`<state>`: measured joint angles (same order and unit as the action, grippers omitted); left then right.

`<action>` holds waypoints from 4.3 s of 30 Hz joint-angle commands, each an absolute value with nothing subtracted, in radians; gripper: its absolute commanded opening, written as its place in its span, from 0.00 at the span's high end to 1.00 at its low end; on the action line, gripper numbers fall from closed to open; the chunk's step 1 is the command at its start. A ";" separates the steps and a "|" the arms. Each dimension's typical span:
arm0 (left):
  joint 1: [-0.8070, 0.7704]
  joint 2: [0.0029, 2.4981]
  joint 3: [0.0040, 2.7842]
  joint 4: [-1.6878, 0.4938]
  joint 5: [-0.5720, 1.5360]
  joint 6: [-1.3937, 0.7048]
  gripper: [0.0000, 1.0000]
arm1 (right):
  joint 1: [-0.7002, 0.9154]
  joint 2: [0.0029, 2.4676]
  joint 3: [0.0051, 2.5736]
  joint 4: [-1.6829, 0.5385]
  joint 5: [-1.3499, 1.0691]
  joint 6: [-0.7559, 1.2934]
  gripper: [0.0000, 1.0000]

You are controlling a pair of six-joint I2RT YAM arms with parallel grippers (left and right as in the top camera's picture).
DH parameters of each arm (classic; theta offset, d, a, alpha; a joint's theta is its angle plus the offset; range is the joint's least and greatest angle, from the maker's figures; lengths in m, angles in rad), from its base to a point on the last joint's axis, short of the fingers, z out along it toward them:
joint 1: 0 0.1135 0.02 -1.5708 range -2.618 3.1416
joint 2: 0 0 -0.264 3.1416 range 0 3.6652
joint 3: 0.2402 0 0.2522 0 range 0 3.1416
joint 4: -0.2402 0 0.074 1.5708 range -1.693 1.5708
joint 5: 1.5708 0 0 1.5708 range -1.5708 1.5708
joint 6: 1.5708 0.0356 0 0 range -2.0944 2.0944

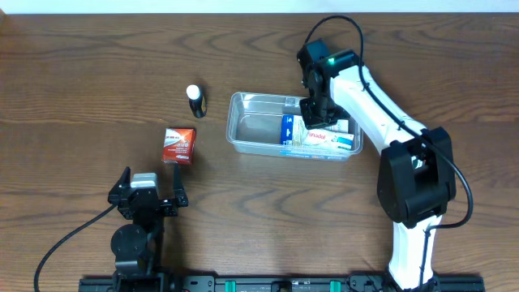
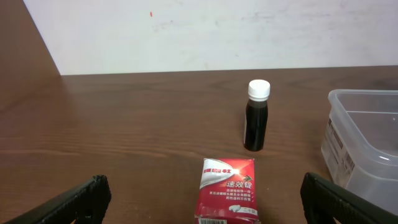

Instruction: Pack container

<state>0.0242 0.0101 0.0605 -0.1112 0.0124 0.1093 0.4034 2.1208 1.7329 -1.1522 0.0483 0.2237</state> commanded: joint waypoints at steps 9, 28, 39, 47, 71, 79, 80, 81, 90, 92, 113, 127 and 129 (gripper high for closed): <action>0.022 0.004 0.030 -0.125 0.018 0.119 0.02 | 0.418 2.134 1.687 -1.156 0.052 0.246 0.99; 0.022 0.004 0.030 -0.125 0.018 0.119 0.02 | 0.340 2.134 1.818 -1.269 -0.036 0.221 0.99; 0.022 0.004 0.030 -0.125 0.018 0.119 0.02 | 0.332 2.128 2.152 -1.691 -0.125 0.178 0.99; 0.022 0.004 0.030 -0.125 0.018 0.119 0.02 | 0.390 2.094 2.059 -1.699 -0.179 0.160 0.99; 0.022 0.004 0.030 -0.125 0.018 0.119 0.02 | 0.437 1.700 1.355 -1.404 -0.126 0.276 0.99; 0.022 0.004 0.030 -0.125 0.018 0.119 0.02 | 0.426 1.700 1.276 -1.279 -0.082 0.312 0.99; 0.022 0.004 0.030 -0.125 0.018 0.119 0.02 | 0.419 1.700 1.276 -1.274 -0.058 0.329 0.99; 0.022 0.004 0.030 -0.125 0.018 0.119 0.02 | 0.411 1.700 1.275 -1.271 -0.023 0.348 0.99; 0.022 0.004 0.030 -0.125 0.018 0.119 0.02 | 0.355 1.700 1.272 -1.233 0.083 0.372 0.99; 0.022 0.004 0.030 -0.125 0.018 0.119 0.02 | 0.354 1.700 1.271 -1.210 0.083 0.368 0.99; 0.022 0.004 0.030 -0.125 0.018 0.119 0.02 | 0.266 1.647 1.288 -1.170 0.071 0.330 0.99; 0.022 0.004 0.030 -0.125 0.018 0.119 0.02 | -0.156 1.452 1.256 -1.245 0.074 0.280 0.90; 0.022 0.004 0.030 -0.125 0.018 0.119 0.02 | -0.194 1.460 1.223 -1.206 0.075 0.279 0.81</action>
<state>0.0242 0.0101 0.0605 -0.1112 0.0124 0.1093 -0.1478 1.4441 1.2606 -1.2270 0.0647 0.2928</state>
